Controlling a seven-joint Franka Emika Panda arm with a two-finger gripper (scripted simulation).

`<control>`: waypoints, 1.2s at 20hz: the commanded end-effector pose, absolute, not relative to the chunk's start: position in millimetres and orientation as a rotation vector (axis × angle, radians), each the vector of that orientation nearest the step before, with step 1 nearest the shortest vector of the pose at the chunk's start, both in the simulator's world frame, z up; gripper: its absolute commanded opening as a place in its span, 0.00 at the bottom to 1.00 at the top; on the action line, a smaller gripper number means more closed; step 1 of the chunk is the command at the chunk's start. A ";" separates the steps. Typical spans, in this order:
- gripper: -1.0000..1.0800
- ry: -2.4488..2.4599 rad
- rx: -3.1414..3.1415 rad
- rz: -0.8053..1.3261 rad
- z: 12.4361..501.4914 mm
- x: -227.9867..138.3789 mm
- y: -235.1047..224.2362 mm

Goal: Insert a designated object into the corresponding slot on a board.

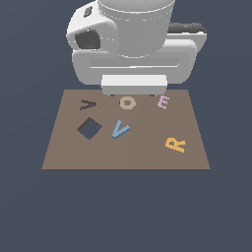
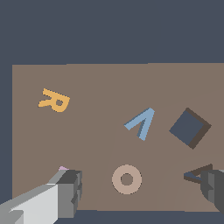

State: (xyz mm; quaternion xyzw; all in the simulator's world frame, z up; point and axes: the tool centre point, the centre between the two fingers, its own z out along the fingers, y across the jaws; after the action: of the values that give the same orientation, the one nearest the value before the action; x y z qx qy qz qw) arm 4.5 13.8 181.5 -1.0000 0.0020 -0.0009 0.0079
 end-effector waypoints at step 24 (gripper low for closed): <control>0.96 0.634 -3.073 -0.002 99.6 25.0 -5.9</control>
State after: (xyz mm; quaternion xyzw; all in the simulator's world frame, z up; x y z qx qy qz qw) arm 23.1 -3.2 108.8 -0.9838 0.1794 -0.0006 0.0027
